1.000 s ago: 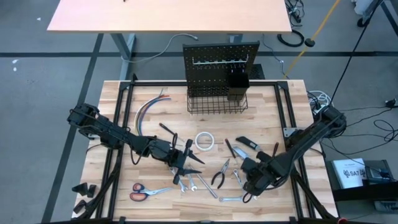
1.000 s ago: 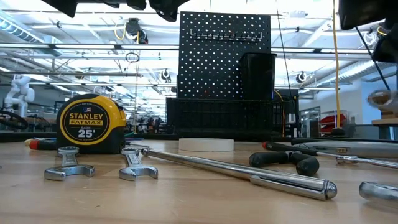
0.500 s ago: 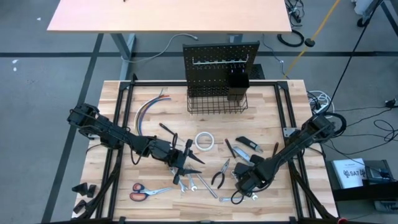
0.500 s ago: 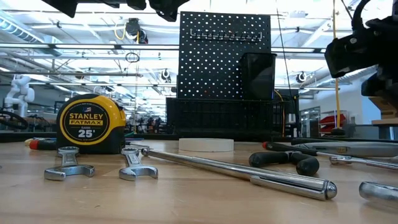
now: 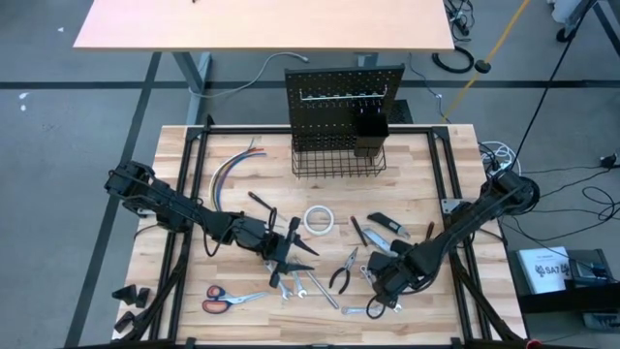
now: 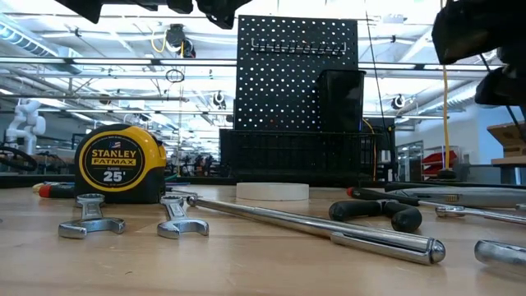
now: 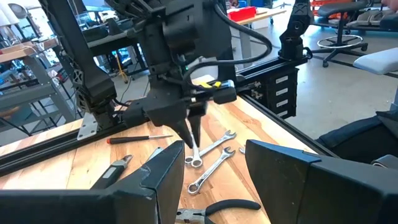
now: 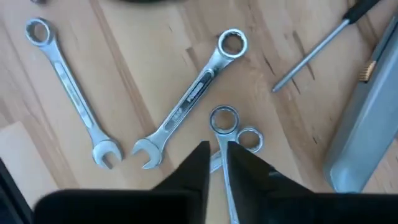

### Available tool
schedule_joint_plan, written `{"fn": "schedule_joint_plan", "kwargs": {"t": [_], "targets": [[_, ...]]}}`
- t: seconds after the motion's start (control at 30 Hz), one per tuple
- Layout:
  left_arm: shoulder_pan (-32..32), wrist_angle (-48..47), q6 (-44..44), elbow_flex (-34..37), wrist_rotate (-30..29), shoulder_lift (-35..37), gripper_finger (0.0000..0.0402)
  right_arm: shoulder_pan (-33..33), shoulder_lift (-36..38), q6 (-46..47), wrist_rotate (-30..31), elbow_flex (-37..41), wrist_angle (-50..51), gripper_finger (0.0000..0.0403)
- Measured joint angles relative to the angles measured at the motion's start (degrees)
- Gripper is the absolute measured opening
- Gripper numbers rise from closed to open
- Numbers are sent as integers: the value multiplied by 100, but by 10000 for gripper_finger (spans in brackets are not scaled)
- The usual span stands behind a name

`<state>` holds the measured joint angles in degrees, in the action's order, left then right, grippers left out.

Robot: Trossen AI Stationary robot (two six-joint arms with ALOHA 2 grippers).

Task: Hang tools onto peg board
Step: Put the wrench into the black bin on the peg board

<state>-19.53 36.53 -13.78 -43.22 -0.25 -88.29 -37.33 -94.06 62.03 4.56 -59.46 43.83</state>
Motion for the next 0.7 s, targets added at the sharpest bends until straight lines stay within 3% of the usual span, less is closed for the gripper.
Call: {"fn": "schedule_joint_plan", "kwargs": {"t": [0.2, 0.33, 0.7], "targets": [[0, -35, 2, -2, 11, 0, 177, -188, -143, 103, -6, 0, 147, 135], [0, -68, 1, -2, 13, 1, 177, -232, -201, 120, -53, 0, 301, 165], [0, -75, 2, -2, 17, 2, 177, -295, -243, -361, -45, 0, 575, 158]]}}
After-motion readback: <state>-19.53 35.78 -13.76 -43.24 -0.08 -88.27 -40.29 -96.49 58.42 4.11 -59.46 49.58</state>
